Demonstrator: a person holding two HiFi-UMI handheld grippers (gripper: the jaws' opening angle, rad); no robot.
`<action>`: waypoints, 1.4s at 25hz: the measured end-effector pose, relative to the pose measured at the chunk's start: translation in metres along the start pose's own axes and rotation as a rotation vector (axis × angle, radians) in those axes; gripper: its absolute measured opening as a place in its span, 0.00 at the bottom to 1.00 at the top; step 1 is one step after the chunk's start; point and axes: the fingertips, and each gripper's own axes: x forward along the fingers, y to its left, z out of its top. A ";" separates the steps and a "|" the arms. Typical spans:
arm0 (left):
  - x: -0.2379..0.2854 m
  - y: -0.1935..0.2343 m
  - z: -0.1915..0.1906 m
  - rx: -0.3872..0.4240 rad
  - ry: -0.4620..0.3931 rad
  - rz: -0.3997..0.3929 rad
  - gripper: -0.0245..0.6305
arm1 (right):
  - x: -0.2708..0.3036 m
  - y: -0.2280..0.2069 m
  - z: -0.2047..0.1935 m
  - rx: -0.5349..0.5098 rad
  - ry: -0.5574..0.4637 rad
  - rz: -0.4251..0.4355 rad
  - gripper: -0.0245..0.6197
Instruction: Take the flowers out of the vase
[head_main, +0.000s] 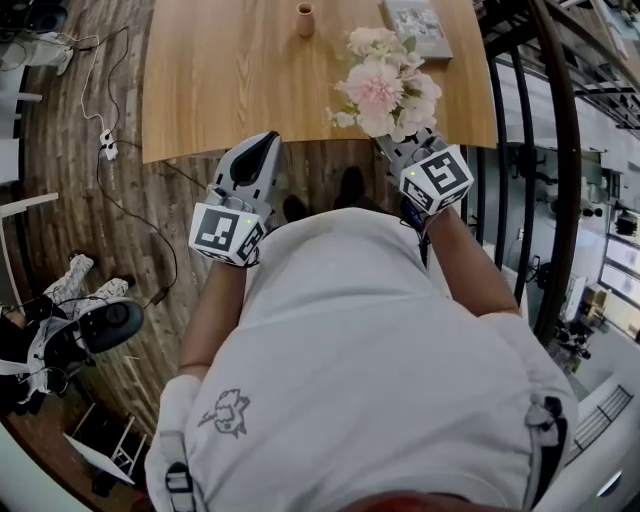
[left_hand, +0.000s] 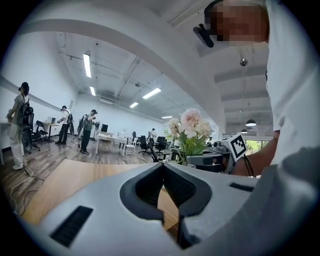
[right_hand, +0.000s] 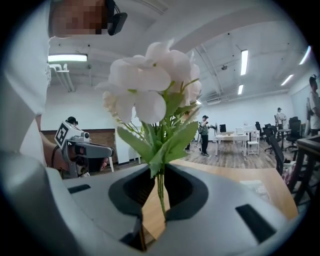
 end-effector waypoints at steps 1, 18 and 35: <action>-0.007 0.001 -0.002 -0.002 0.001 -0.007 0.04 | -0.003 0.005 -0.001 0.004 0.001 -0.012 0.13; -0.024 -0.058 -0.002 0.007 -0.029 0.073 0.04 | -0.075 0.008 -0.002 0.020 -0.032 0.052 0.13; -0.040 -0.193 -0.010 0.049 -0.028 0.120 0.04 | -0.221 0.044 -0.031 -0.021 -0.034 0.139 0.13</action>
